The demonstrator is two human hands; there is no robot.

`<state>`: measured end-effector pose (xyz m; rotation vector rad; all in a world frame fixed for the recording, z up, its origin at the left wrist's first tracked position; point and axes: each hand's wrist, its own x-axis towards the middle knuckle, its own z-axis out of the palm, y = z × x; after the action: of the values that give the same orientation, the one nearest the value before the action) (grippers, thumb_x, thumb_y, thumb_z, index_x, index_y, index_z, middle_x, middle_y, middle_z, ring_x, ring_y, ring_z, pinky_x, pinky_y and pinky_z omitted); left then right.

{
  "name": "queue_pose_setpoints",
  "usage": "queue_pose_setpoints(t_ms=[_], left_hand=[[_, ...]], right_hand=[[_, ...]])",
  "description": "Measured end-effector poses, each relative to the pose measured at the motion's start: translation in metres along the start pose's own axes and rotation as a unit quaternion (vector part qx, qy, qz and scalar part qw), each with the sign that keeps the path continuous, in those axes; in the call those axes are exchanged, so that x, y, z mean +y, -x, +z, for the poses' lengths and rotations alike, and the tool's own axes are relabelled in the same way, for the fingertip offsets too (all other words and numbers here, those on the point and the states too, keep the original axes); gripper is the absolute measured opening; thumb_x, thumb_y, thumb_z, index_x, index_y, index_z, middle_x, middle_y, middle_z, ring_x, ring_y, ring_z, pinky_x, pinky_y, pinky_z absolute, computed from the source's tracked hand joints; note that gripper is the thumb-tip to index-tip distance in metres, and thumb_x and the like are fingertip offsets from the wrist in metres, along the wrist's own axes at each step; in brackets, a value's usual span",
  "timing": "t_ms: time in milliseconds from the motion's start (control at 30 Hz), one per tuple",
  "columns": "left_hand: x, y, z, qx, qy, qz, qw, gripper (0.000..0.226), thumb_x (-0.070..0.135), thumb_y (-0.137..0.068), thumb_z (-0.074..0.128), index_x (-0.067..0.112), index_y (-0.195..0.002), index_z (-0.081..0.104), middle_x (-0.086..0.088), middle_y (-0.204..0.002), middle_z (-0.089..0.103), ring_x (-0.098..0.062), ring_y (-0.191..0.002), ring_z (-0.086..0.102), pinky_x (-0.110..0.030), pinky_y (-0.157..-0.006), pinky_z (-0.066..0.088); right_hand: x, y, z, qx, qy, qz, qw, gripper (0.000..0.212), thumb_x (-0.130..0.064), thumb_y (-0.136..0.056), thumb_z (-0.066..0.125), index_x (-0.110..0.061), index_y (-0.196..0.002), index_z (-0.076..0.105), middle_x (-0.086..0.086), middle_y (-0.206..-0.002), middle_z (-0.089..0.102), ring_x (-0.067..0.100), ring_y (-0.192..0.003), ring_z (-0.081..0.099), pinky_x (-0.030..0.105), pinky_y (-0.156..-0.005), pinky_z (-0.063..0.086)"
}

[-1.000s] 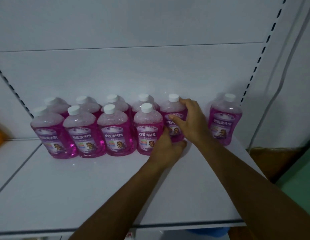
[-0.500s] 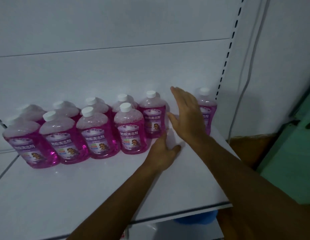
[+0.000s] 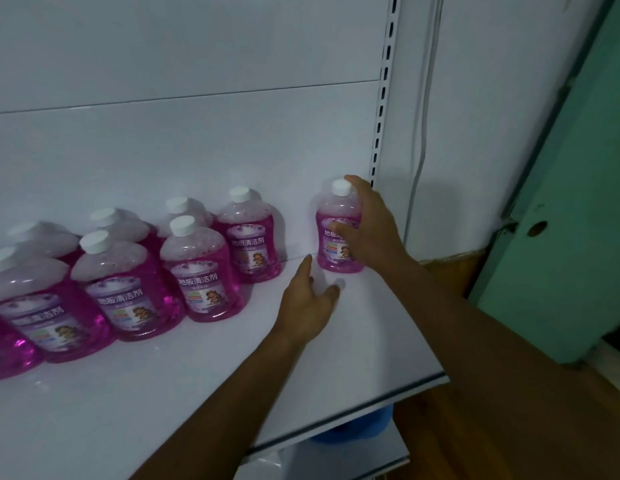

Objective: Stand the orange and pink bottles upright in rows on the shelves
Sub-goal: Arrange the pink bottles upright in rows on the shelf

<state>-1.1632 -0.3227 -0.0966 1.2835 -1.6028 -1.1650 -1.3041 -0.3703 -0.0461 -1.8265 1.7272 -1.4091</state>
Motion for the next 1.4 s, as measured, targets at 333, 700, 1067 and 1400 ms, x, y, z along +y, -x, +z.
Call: queue_pose_setpoints(t_ms=[333, 700, 1067, 1400], left_hand=[[-0.021, 0.029, -0.027, 0.127, -0.071, 0.090, 0.985, 0.034, 0.033, -0.088, 0.066, 0.028, -0.116, 0.048, 0.011, -0.111, 0.055, -0.003, -0.098, 0.056, -0.028, -0.083, 0.053], [-0.029, 0.048, -0.070, 0.210, -0.210, 0.116, 0.948, 0.031, 0.027, -0.089, 0.063, 0.017, -0.117, 0.056, 0.003, -0.105, 0.064, -0.013, -0.091, 0.059, -0.028, -0.075, 0.049], [-0.035, 0.053, -0.079, 0.142, -0.188, 0.183, 0.954, 0.061, 0.012, -0.087, 0.063, 0.012, -0.144, 0.042, -0.001, -0.133, 0.055, -0.011, -0.117, 0.049, -0.017, -0.100, 0.039], [-0.033, 0.059, -0.083, 0.103, -0.183, 0.152, 0.966, 0.064, 0.020, -0.086, 0.064, 0.012, -0.144, 0.040, -0.001, -0.139, 0.052, -0.014, -0.125, 0.048, -0.028, -0.107, 0.039]], right_hand=[[-0.026, 0.039, 0.011, -0.106, -0.077, -0.067, 0.989, 0.074, -0.021, -0.081, 0.076, -0.028, -0.143, 0.035, 0.003, -0.136, 0.051, 0.018, -0.113, 0.057, 0.030, -0.087, 0.056], [-0.051, 0.042, 0.060, -0.141, -0.104, -0.122, 0.977, 0.078, -0.028, -0.085, 0.073, -0.026, -0.150, 0.029, 0.001, -0.140, 0.049, 0.015, -0.122, 0.053, 0.034, -0.097, 0.052], [-0.053, 0.043, 0.068, -0.130, -0.073, -0.128, 0.980, 0.070, -0.027, -0.087, 0.070, -0.018, -0.148, 0.034, 0.001, -0.142, 0.048, 0.019, -0.125, 0.051, 0.040, -0.102, 0.048], [-0.053, 0.039, 0.069, -0.142, -0.063, -0.108, 0.982, 0.071, -0.024, -0.086, 0.071, -0.020, -0.147, 0.035, 0.002, -0.142, 0.048, 0.022, -0.125, 0.051, 0.046, -0.101, 0.048]])
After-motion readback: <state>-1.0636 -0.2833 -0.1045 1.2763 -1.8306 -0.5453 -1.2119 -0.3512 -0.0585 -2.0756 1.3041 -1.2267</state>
